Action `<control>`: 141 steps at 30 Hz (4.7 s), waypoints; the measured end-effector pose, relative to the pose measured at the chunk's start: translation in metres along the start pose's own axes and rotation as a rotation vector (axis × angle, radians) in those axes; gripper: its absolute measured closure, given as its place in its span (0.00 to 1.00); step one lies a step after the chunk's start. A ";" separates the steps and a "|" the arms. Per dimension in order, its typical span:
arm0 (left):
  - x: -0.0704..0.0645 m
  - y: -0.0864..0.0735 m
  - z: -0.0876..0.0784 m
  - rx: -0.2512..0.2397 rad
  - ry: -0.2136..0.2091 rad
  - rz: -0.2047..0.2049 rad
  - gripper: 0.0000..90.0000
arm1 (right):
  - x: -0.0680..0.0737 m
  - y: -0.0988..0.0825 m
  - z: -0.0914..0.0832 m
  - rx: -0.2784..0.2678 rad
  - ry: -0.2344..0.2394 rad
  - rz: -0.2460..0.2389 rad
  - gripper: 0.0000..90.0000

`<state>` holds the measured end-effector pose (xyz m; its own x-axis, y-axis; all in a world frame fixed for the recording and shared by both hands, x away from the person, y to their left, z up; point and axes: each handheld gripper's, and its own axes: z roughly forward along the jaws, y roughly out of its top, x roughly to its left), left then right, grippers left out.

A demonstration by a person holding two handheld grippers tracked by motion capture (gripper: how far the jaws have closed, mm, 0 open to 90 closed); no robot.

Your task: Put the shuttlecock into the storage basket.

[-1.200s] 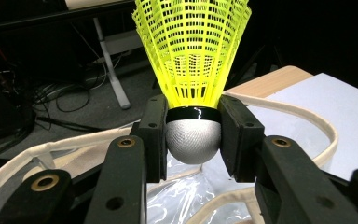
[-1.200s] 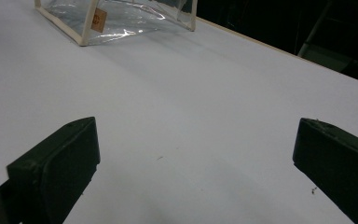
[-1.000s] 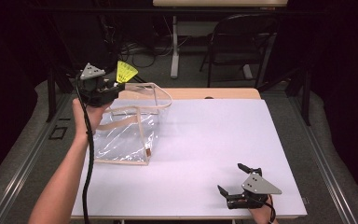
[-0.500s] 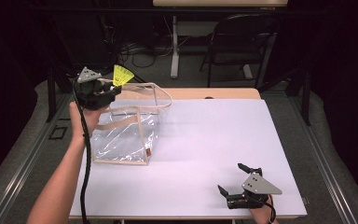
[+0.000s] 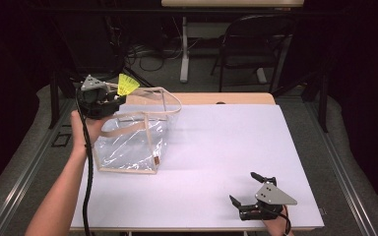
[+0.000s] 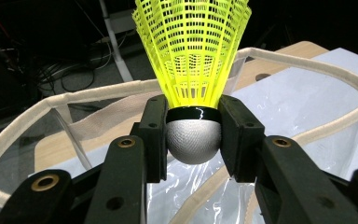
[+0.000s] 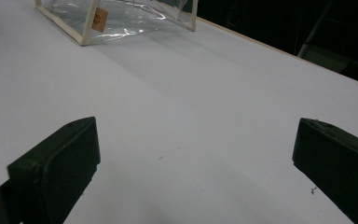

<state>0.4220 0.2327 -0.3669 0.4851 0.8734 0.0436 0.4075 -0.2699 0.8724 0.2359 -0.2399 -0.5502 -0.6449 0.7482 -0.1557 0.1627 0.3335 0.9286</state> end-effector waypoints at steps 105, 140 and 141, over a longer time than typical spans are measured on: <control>0.007 0.004 0.034 0.236 -0.177 0.129 0.71 | 0.001 0.001 0.002 0.004 0.010 -0.005 0.00; -0.032 -0.020 -0.016 0.078 -0.160 0.140 0.00 | 0.002 0.001 0.001 0.008 0.012 -0.004 0.00; -0.032 -0.021 -0.018 0.072 -0.162 0.139 0.00 | 0.002 0.001 0.001 0.002 0.011 -0.005 0.00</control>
<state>0.3843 0.2172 -0.3780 0.6562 0.7507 0.0767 0.3794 -0.4161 0.8264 0.2360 -0.2374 -0.5496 -0.6539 0.7402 -0.1567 0.1609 0.3384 0.9272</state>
